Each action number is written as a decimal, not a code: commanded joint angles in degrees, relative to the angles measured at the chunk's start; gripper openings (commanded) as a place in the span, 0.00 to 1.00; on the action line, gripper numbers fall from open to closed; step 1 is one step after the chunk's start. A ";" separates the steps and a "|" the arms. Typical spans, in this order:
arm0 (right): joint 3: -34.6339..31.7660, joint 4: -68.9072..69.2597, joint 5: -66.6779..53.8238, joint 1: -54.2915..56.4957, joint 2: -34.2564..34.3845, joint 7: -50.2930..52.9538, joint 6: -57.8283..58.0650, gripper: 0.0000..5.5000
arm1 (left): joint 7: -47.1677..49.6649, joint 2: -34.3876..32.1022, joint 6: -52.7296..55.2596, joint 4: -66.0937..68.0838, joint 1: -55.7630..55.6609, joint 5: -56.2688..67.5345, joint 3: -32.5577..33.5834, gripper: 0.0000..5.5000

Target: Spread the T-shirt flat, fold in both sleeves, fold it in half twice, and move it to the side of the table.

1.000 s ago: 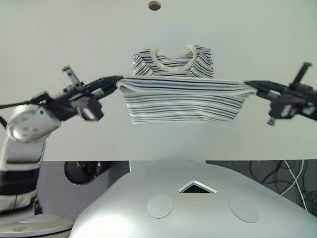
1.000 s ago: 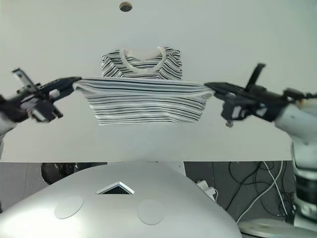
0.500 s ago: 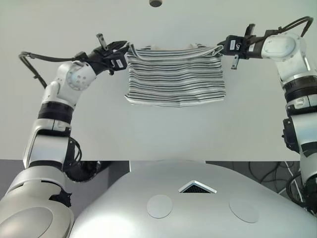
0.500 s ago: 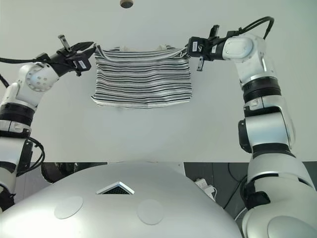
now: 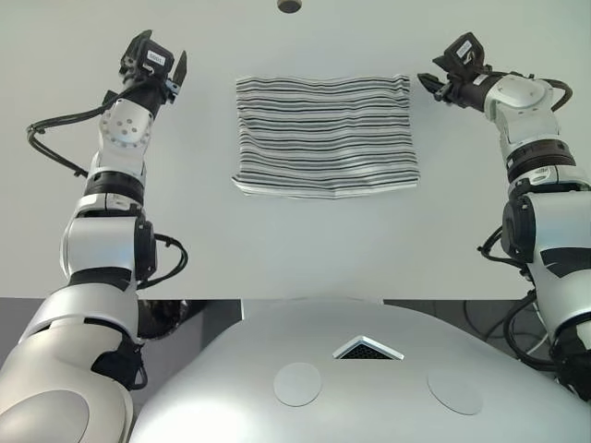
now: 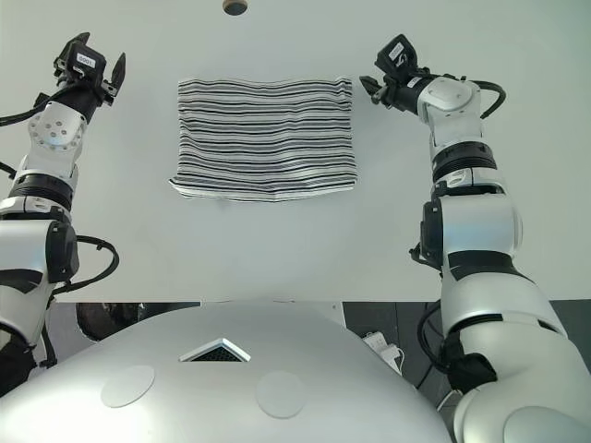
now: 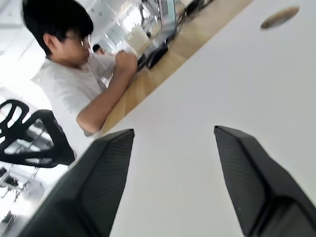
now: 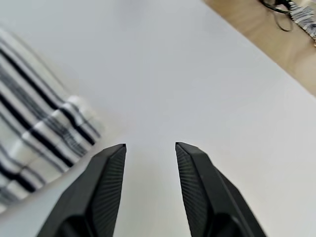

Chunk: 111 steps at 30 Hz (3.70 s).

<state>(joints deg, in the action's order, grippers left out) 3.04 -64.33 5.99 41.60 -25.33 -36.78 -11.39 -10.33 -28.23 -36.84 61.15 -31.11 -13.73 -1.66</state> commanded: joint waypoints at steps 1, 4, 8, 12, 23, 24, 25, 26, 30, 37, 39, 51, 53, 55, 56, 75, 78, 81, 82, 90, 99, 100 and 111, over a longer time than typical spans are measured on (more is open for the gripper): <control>-3.29 14.02 -6.25 -4.16 1.98 -1.37 -2.42 0.34 | 1.56 0.53 -7.03 -13.07 5.91 -0.03 -0.72 0.54; -2.19 30.51 -9.63 -10.37 4.26 -3.15 -3.15 0.34 | 5.64 1.31 -12.89 -29.69 14.83 -0.40 1.61 0.54; 6.04 37.44 -3.58 -14.67 3.09 -7.23 -5.48 0.34 | 6.78 1.65 -15.25 -44.82 25.45 -5.20 1.15 0.54; 14.54 28.46 8.22 -11.98 0.22 -6.71 -10.60 0.34 | 6.53 3.04 -12.63 -55.12 29.01 -4.74 1.46 0.54; 27.43 13.38 23.59 -6.64 -9.07 -10.57 -19.00 0.34 | 3.59 2.41 -6.11 -61.75 31.70 -9.05 -0.79 0.54; 27.53 18.94 22.34 -8.49 -12.66 -15.47 -18.35 0.34 | 3.35 2.05 -5.39 -61.69 31.67 -9.52 -0.64 0.54; 27.42 24.52 21.00 -10.33 -15.71 -19.66 -17.21 0.34 | 3.11 1.80 -4.57 -61.83 31.65 -9.89 -0.65 0.54; 26.96 32.97 18.86 -13.06 -19.31 -24.98 -14.12 0.34 | 3.01 1.64 -4.07 -61.75 31.28 -10.27 -0.82 0.54; 25.60 62.27 12.77 -20.33 -28.51 -41.53 3.03 0.34 | 1.94 1.18 -2.42 -61.13 29.02 -12.10 -2.33 0.54; 28.40 77.10 6.60 -22.06 -20.54 -47.54 23.90 0.34 | 0.41 -1.99 -1.01 -62.27 27.39 -12.56 -1.89 0.54; 29.72 73.89 7.37 -21.09 -16.57 -44.99 24.87 0.34 | 0.10 -2.87 -0.74 -62.35 27.42 -12.92 -1.93 0.54; 27.92 52.23 6.16 -13.11 7.21 -25.77 32.50 0.34 | -0.70 -5.44 -0.44 -62.04 27.15 -15.40 -3.17 0.54; 27.24 49.85 5.29 -12.51 11.44 -22.42 35.58 0.34 | -0.56 -5.77 -0.74 -61.70 26.72 -16.42 -3.58 0.54; 26.08 48.99 3.78 -12.41 15.64 -19.22 40.04 0.34 | -0.48 -6.18 -1.44 -61.50 26.51 -18.07 -4.33 0.54; 26.04 49.11 3.62 -12.50 16.81 -18.02 41.05 0.34 | -0.57 -6.56 -2.24 -61.49 26.72 -19.05 -5.01 0.54; -28.74 98.89 -10.08 -71.12 -17.16 -29.71 12.52 0.46 | 2.73 -25.63 -26.69 -68.61 53.62 -28.55 6.62 0.63; -31.51 98.26 -8.20 -83.40 -18.24 -33.45 3.93 0.54 | 1.94 -25.35 -27.21 -67.07 54.51 -30.66 4.66 0.73; -27.22 97.76 -1.80 -86.51 -19.36 -32.02 -1.66 0.54 | 0.57 -24.02 -26.54 -63.94 51.97 -33.43 0.15 0.73; -25.37 97.68 0.37 -86.20 -19.48 -30.97 -2.99 0.54 | 0.49 -23.19 -26.01 -62.63 50.46 -34.52 -1.36 0.73; -15.48 96.14 9.64 -80.73 -21.56 -25.03 -5.48 0.54 | 4.29 -20.20 -22.52 -54.73 42.10 -38.92 -8.32 0.73; -10.35 97.59 11.34 -76.76 -23.43 -21.99 -4.45 0.54 | 2.27 -18.94 -22.47 -55.72 38.34 -36.16 -14.93 0.73; -9.59 97.54 11.57 -76.15 -23.57 -21.84 -4.17 0.54 | 1.44 -18.89 -22.24 -55.47 38.00 -35.50 -15.86 0.73; -3.64 98.12 19.92 -71.15 -23.72 -14.62 -8.98 0.54 | -0.94 -20.75 -20.12 -49.72 36.17 -31.56 -18.98 0.39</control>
<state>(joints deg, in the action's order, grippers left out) -1.59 32.53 25.11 -30.08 -48.86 -52.37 -19.48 -8.80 -47.31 -58.79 9.50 4.50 -43.87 -19.89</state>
